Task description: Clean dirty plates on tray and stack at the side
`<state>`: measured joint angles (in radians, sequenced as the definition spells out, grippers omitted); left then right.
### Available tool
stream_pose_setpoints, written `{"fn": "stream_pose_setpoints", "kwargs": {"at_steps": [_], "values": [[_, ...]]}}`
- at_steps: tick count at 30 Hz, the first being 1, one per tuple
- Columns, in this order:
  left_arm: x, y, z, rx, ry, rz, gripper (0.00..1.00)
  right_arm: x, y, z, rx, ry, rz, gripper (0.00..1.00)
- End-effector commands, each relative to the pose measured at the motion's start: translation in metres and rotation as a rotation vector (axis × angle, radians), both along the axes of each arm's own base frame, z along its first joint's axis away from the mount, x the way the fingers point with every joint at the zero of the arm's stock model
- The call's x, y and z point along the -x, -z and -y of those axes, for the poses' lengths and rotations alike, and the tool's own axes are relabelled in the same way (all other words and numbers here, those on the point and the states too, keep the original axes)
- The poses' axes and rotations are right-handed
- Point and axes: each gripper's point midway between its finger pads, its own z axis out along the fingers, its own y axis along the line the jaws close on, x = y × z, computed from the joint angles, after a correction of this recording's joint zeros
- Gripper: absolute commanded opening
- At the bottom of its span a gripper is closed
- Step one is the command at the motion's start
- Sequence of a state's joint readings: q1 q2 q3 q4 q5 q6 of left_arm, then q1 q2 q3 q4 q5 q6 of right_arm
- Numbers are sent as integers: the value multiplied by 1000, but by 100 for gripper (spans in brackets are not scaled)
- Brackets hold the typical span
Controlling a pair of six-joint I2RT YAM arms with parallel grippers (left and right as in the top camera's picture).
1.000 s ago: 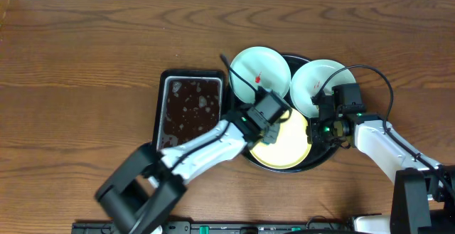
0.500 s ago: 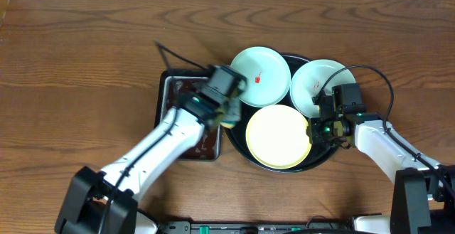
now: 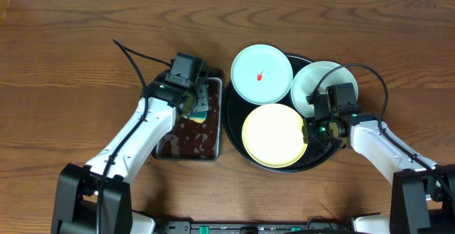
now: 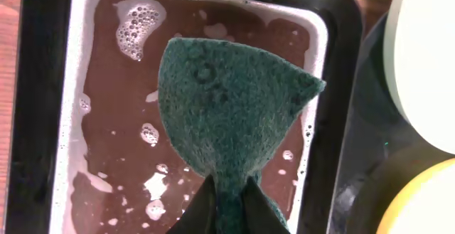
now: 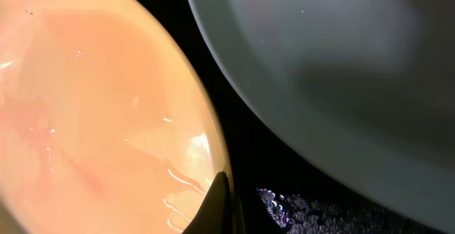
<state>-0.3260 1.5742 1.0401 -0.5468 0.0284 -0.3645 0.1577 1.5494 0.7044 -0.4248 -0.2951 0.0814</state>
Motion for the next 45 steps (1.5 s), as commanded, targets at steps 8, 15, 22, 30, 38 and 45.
{"fn": "stream_pose_setpoints", "kwargs": {"at_steps": [8,15,22,30,38,45], "values": [[4,7,-2,-4,27,-22,8,-40,-71,38,214,103,314,1],[8,13,-3,-14,42,-33,8,-53,-120,56,458,100,536,1],[15,30,-5,-31,76,-44,7,-55,-147,48,724,-7,665,1],[22,53,6,-12,198,-101,11,-63,-189,22,855,-23,853,1],[17,59,1,-44,186,-95,57,-58,-208,-11,931,-153,951,1],[11,58,3,-37,186,-69,61,-54,-214,-19,930,-144,981,1]]}}
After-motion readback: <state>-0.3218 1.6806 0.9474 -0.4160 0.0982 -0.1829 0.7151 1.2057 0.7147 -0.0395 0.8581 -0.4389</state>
